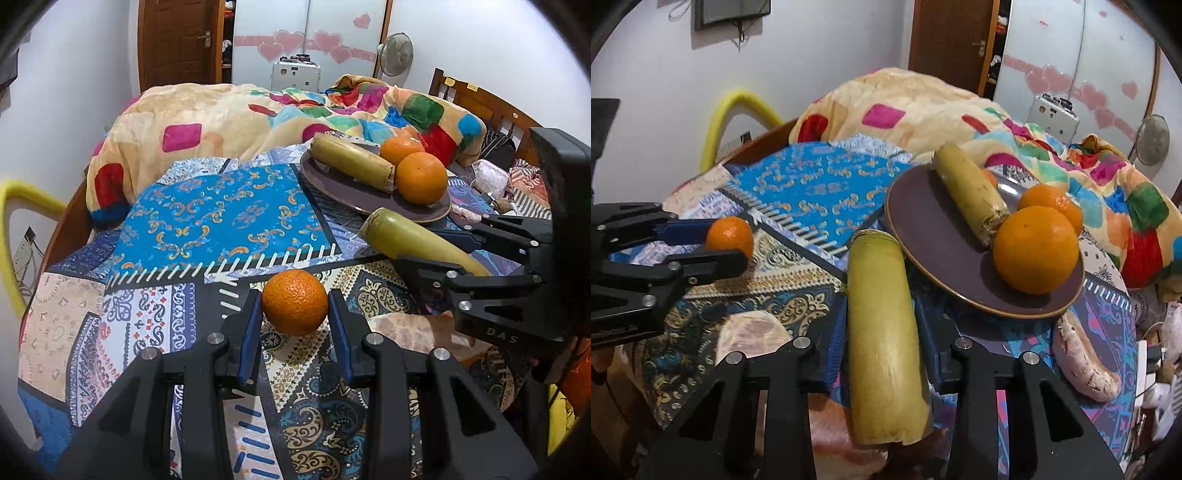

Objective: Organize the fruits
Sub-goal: 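Lift the yellow fruit with the right tool while the left tool lifts the mandarin, then release the yellow fruit onto the plate while the left tool releases the mandarin there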

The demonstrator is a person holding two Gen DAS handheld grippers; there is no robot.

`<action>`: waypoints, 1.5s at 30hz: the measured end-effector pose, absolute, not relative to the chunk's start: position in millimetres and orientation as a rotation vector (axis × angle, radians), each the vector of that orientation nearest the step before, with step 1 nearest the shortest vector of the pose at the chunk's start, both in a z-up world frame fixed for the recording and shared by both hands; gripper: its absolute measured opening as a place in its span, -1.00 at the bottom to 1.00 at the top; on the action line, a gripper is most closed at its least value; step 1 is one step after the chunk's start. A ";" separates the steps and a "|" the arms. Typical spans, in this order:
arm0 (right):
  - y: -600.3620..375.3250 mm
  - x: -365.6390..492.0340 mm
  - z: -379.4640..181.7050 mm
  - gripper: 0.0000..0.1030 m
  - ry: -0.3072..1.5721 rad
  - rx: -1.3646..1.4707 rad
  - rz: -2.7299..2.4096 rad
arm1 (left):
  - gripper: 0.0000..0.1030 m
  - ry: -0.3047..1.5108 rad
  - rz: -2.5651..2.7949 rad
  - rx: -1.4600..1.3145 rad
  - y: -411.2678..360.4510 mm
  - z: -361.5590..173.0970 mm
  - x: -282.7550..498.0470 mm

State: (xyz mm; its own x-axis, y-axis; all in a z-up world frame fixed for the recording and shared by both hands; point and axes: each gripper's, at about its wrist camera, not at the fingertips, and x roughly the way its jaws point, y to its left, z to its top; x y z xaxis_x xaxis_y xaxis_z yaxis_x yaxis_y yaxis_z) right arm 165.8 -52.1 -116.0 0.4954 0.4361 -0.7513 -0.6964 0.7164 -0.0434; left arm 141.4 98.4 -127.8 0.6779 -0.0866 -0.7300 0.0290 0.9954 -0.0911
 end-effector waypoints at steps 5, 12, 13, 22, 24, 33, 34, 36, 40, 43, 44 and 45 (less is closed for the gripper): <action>-56.0 160.3 -101.1 -0.38 0.744 -0.338 0.719 | -0.31 0.801 -0.060 -0.063 94.0 -115.3 141.8; -63.1 162.4 -78.2 -0.38 0.671 -0.319 0.696 | -0.31 0.754 -0.073 -0.046 83.6 -96.7 150.4; -63.8 163.6 -75.9 -0.38 0.664 -0.319 0.692 | -0.31 0.748 -0.075 -0.043 82.0 -94.4 153.7; -64.4 197.7 -69.5 -0.38 0.661 -0.284 0.666 | -0.31 0.726 -0.084 -0.028 75.2 -83.9 185.9; -60.7 208.2 -72.8 -0.38 0.672 -0.279 0.662 | -0.31 0.731 -0.083 -0.027 73.8 -84.2 194.3; -54.0 244.0 -84.9 -0.38 0.723 -0.239 0.663 | -0.31 0.820 -0.102 -0.010 68.2 -102.6 244.9; -54.5 244.9 -85.5 -0.38 0.723 -0.236 0.662 | -0.31 0.828 -0.106 -0.007 66.7 -104.5 249.9; -55.8 247.1 -86.5 -0.38 0.722 -0.237 0.655 | -0.31 0.838 -0.103 0.008 63.2 -107.7 260.0; -58.9 250.2 -88.6 -0.38 0.728 -0.230 0.652 | -0.31 0.855 -0.104 0.017 59.0 -113.0 275.9; -61.3 252.6 -88.2 -0.38 0.729 -0.215 0.660 | -0.31 0.862 -0.094 0.008 60.2 -116.6 282.9; -62.3 252.2 -86.6 -0.38 0.720 -0.213 0.657 | -0.31 0.866 -0.093 0.000 60.8 -118.0 284.3; -64.5 250.0 -82.3 -0.38 0.707 -0.210 0.658 | -0.31 0.869 -0.095 -0.003 61.1 -119.0 285.5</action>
State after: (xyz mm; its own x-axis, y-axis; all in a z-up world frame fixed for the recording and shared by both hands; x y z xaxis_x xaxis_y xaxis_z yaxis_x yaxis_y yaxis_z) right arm 250.0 -64.5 -82.3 0.5705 0.4876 -0.6609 -0.6241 0.7805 0.0371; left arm 285.5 61.1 -119.0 0.6414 -0.0846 -0.7625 0.0820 0.9958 -0.0416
